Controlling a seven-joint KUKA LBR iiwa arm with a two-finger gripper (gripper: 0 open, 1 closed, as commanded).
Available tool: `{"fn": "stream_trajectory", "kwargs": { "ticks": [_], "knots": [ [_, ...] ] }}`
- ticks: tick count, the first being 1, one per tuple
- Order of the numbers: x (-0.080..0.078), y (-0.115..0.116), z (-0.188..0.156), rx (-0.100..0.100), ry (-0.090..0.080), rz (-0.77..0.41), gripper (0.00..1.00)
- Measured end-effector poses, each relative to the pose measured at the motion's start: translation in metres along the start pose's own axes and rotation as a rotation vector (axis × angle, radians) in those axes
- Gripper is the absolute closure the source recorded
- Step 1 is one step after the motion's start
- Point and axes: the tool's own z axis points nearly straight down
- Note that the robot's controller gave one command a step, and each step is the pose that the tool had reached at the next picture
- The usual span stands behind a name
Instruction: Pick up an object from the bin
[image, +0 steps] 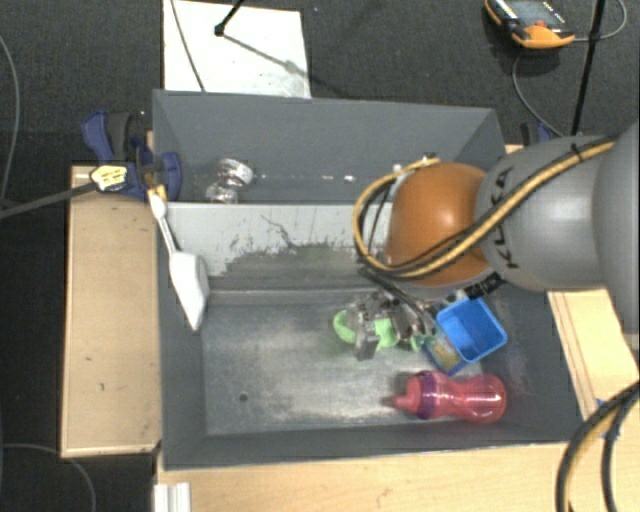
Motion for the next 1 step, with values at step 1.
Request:
{"fn": "stream_trajectory", "kwargs": {
  "ticks": [1],
  "knots": [
    [-0.0003, 0.0, -0.0207, 0.0, -0.002, 0.002, 1.0]
  ]
}}
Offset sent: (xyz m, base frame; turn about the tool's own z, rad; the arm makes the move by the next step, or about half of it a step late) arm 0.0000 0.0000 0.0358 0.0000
